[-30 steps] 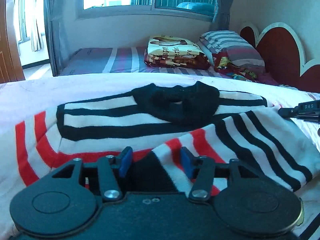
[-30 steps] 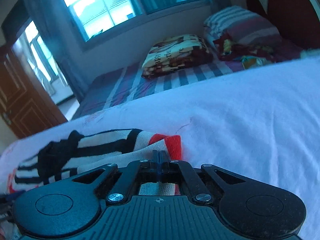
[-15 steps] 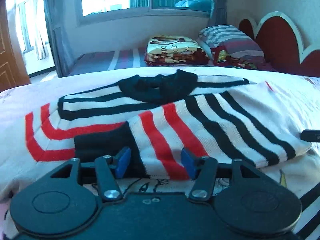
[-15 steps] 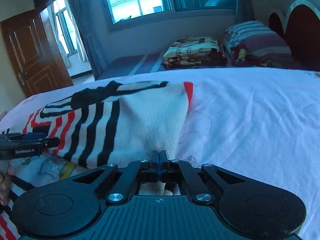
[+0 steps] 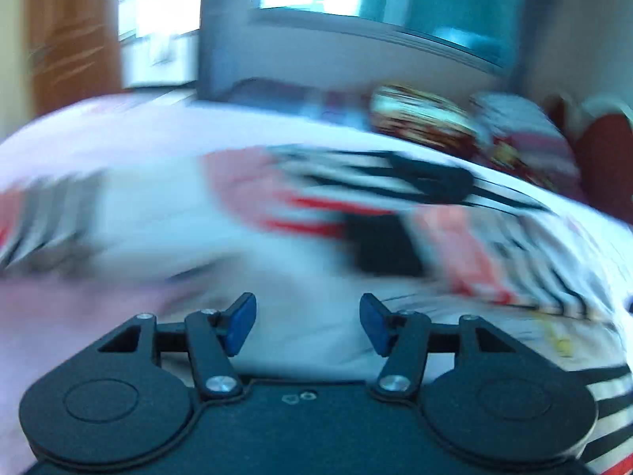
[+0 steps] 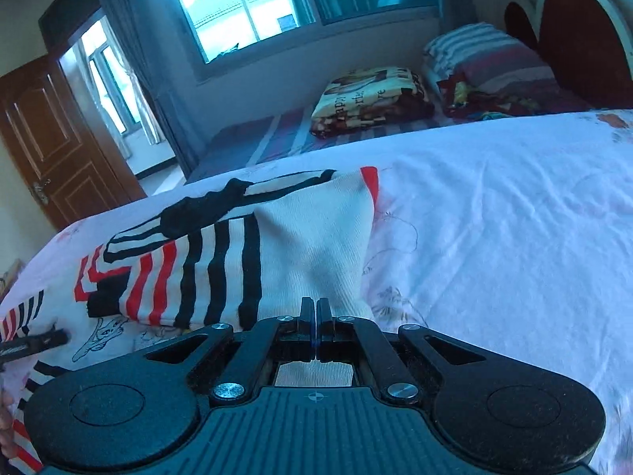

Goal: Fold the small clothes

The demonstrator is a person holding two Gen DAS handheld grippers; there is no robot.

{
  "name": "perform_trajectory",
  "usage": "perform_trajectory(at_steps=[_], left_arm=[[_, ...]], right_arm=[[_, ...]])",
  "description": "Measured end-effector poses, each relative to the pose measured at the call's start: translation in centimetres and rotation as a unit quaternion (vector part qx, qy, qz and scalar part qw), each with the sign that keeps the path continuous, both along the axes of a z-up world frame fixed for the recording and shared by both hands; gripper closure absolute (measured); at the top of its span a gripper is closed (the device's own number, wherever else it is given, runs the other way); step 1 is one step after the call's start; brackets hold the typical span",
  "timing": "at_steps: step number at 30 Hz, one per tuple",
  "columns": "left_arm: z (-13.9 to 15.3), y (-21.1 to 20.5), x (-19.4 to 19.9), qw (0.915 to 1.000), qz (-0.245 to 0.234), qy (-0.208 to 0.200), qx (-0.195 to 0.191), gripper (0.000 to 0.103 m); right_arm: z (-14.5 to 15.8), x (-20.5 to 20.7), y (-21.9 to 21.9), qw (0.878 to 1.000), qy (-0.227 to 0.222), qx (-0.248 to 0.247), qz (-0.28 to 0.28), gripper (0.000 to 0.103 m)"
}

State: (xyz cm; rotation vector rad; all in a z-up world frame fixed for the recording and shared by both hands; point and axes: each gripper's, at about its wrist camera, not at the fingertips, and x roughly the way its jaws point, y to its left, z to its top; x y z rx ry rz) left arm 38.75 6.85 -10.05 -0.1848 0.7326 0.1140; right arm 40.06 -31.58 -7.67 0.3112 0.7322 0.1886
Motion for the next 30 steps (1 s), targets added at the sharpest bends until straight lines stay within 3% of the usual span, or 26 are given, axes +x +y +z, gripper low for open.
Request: perform_trajectory(at_steps=[5,9,15,18,20,22,25,30], left_arm=[[-0.9,13.0,-5.1,0.9879,0.152,-0.003,-0.028,0.059],[-1.0,21.8,-6.6,0.9654,0.225,-0.037,-0.127,0.059],[-1.8,29.1,-6.0,0.9278,0.276,-0.080,-0.239,0.059],[-2.2,30.9,-5.0,0.9209,0.276,-0.089,-0.261,0.060],[-2.4,31.9,-4.7,0.9145,0.279,-0.094,-0.277,0.066],[-2.6,32.6,-4.3,0.9150,0.287,-0.088,-0.270,0.093],[-2.7,32.9,-3.8,0.9161,0.281,-0.089,-0.271,0.098],[2.8,30.1,-3.5,0.9328,0.230,-0.154,-0.230,0.098]], right_arm=[[0.0,-1.9,1.4,0.999,0.019,0.003,-0.028,0.103],[-0.5,-2.4,3.7,0.997,0.041,0.026,-0.056,0.103],[-0.5,-1.1,7.4,0.990,0.055,0.081,-0.106,0.103],[-0.1,-0.4,9.2,0.988,0.055,0.076,-0.123,0.103],[0.1,0.0,9.9,0.986,0.057,0.085,-0.129,0.103],[0.2,0.1,10.4,0.986,0.060,0.085,-0.134,0.103],[0.3,0.0,10.8,0.986,0.062,0.076,-0.137,0.103],[0.6,-0.9,10.2,0.988,0.052,0.050,-0.136,0.103]])
